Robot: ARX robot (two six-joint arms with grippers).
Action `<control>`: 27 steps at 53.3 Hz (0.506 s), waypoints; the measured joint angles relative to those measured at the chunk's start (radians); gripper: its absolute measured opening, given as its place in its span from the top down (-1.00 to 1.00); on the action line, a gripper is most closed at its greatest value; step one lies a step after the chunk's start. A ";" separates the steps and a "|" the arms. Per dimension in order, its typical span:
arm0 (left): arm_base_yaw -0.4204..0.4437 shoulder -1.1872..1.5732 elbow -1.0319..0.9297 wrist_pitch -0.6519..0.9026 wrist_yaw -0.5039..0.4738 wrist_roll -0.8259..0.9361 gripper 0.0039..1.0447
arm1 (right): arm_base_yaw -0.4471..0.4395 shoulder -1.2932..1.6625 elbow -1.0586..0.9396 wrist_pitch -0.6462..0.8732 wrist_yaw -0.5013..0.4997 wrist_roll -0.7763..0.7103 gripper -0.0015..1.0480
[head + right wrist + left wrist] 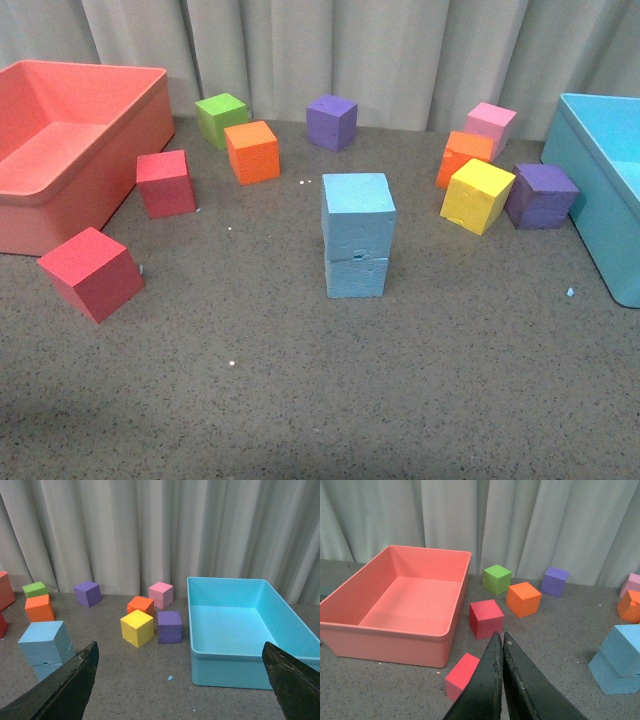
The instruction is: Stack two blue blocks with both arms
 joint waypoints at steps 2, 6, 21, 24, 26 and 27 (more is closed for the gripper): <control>0.006 -0.033 -0.009 -0.025 0.006 0.000 0.93 | 0.000 0.000 0.000 0.000 0.000 0.000 -0.82; 0.059 -0.102 -0.026 -0.078 0.078 0.000 0.93 | 0.000 0.000 0.000 0.000 0.000 0.000 -0.82; 0.091 -0.348 -0.051 -0.283 0.091 0.000 0.93 | 0.000 0.000 0.000 0.000 0.000 0.000 -0.82; 0.091 -0.385 -0.051 -0.315 0.091 0.000 0.93 | 0.000 0.000 0.000 0.000 0.000 0.000 -0.82; 0.091 -0.413 -0.051 -0.340 0.092 0.000 0.93 | 0.000 0.000 0.000 0.000 0.000 0.000 -0.82; 0.091 -0.426 -0.051 -0.353 0.092 0.000 0.93 | 0.000 0.000 0.000 0.000 0.000 0.000 -0.82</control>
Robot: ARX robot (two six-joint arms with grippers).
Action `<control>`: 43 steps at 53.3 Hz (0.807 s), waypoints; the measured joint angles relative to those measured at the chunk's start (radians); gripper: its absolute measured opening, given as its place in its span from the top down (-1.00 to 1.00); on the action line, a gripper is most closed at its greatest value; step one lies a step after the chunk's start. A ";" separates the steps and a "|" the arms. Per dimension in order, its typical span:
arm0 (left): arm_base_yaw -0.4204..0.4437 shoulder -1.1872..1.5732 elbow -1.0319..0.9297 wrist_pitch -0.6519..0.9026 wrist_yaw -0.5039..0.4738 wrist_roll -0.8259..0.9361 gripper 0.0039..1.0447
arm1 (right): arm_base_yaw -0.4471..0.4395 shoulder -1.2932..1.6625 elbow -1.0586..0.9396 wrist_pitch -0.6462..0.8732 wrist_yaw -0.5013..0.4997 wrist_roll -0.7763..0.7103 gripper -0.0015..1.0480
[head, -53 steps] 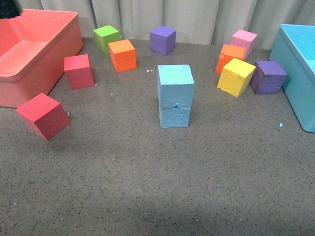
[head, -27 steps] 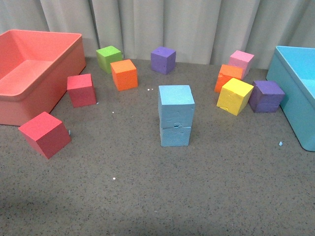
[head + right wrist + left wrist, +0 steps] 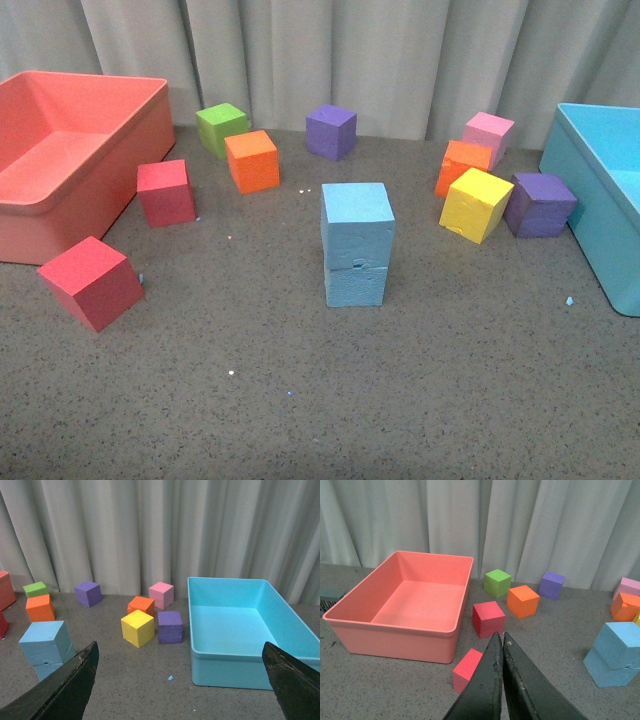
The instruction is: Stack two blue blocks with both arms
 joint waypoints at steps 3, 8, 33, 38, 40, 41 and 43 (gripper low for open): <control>0.000 -0.033 0.000 -0.031 0.000 0.000 0.93 | 0.000 0.000 0.000 0.000 0.000 0.000 -0.82; 0.000 -0.090 0.000 -0.084 0.000 0.000 0.93 | 0.000 0.000 0.000 0.000 0.000 0.000 -0.82; 0.000 -0.328 0.000 -0.313 0.000 0.000 0.93 | 0.000 0.000 0.000 0.000 0.000 0.000 -0.82; 0.000 -0.362 0.000 -0.346 0.000 0.000 0.93 | 0.000 0.000 0.000 0.000 0.000 0.000 -0.82; 0.000 -0.376 0.000 -0.360 0.000 0.000 0.93 | 0.000 0.000 0.000 0.000 0.000 0.000 -0.82; 0.000 -0.382 0.000 -0.366 0.000 0.000 0.93 | 0.000 0.000 0.000 0.000 0.000 0.000 -0.82; 0.000 -0.393 0.000 -0.377 0.000 0.000 0.93 | 0.000 0.000 0.000 0.000 0.000 0.000 -0.82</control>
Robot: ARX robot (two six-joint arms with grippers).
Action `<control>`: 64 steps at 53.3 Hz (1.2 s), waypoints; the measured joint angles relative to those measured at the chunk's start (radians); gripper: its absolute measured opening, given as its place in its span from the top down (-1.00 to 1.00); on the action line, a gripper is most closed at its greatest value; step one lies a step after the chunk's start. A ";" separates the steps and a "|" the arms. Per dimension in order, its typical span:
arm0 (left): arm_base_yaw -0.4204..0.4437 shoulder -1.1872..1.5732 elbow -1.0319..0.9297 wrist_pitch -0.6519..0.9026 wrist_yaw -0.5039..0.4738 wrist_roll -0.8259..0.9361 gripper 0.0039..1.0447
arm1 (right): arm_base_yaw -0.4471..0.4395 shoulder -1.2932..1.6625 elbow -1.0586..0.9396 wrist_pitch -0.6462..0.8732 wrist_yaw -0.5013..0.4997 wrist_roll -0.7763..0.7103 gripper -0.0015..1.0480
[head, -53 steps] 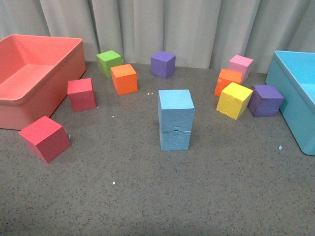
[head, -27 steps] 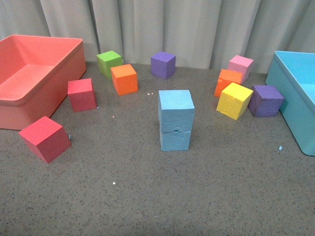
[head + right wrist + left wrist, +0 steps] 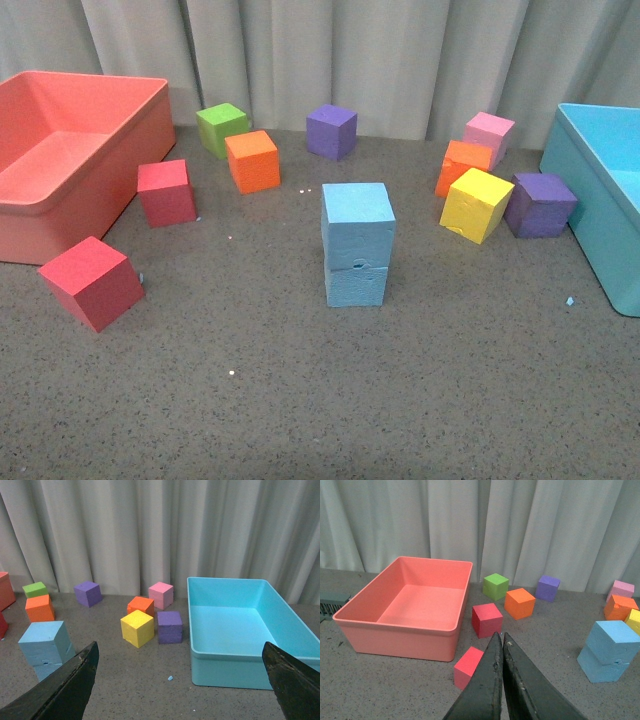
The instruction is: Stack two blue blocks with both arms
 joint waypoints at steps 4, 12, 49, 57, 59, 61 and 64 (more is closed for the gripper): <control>0.000 -0.017 0.000 -0.017 0.000 0.000 0.93 | 0.000 0.000 0.000 0.000 0.000 0.000 -0.82; 0.000 -0.101 0.000 -0.120 0.000 0.000 0.93 | 0.000 0.000 0.000 0.000 0.000 0.000 -0.82; 0.000 -0.213 0.000 -0.220 0.001 0.000 -0.57 | 0.000 0.000 0.000 0.000 0.000 0.000 -0.82; 0.000 -0.213 0.000 -0.220 0.001 0.002 -0.87 | 0.000 0.000 0.000 0.000 0.000 0.000 -0.82; 0.000 -0.213 0.000 -0.220 0.001 0.002 -0.88 | 0.000 0.000 0.000 0.000 0.000 0.000 -0.82; 0.000 -0.213 0.000 -0.220 0.001 0.002 -0.88 | 0.000 0.000 0.000 0.000 0.000 0.000 -0.82; 0.000 -0.213 0.000 -0.220 0.001 0.002 -0.88 | 0.000 0.000 0.000 0.000 0.000 0.000 -0.82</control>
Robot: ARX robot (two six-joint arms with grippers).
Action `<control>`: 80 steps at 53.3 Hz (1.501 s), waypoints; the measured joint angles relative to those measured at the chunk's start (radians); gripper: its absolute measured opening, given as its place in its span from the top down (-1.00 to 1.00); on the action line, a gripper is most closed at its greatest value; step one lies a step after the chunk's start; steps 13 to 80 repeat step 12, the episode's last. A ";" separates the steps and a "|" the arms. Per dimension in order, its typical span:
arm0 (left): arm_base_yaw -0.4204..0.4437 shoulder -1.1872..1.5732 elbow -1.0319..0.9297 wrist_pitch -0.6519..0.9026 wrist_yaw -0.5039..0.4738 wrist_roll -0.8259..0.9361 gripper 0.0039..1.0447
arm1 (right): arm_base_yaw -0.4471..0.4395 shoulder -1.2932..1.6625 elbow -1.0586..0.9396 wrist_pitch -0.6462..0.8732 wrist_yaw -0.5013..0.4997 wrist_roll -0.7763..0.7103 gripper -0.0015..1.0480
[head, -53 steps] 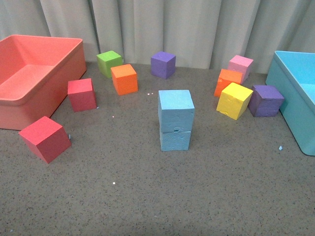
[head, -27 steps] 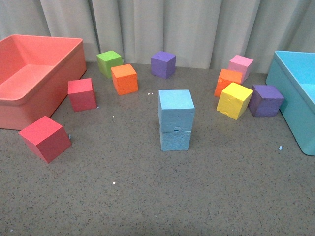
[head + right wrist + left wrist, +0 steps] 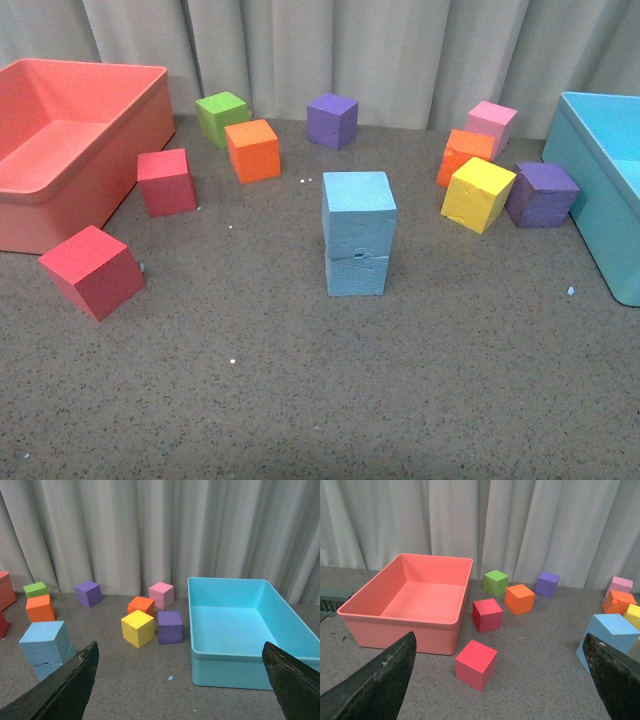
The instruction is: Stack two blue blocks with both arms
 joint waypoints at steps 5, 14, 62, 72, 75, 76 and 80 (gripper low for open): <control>0.000 0.000 0.000 0.000 0.000 0.000 -0.88 | 0.000 0.000 0.000 0.000 0.000 0.000 -0.82; 0.000 0.000 0.000 0.000 0.000 0.000 -0.88 | 0.000 0.000 0.000 0.000 0.000 0.000 -0.82; 0.000 0.000 0.000 0.000 0.000 0.000 -0.88 | 0.000 0.000 0.000 0.000 0.000 0.000 -0.82; 0.000 0.000 0.000 0.000 0.000 0.000 -0.88 | 0.000 0.000 0.000 0.000 0.000 0.000 -0.82; 0.000 0.000 0.000 0.000 0.000 0.000 -0.88 | 0.000 0.000 0.000 0.000 0.000 0.000 -0.82; 0.000 0.000 0.000 0.000 0.000 0.000 -0.88 | 0.000 0.000 0.000 0.000 0.000 0.000 -0.82; 0.000 0.000 0.000 0.000 0.000 0.000 -0.88 | 0.000 0.000 0.000 0.000 0.000 0.000 -0.82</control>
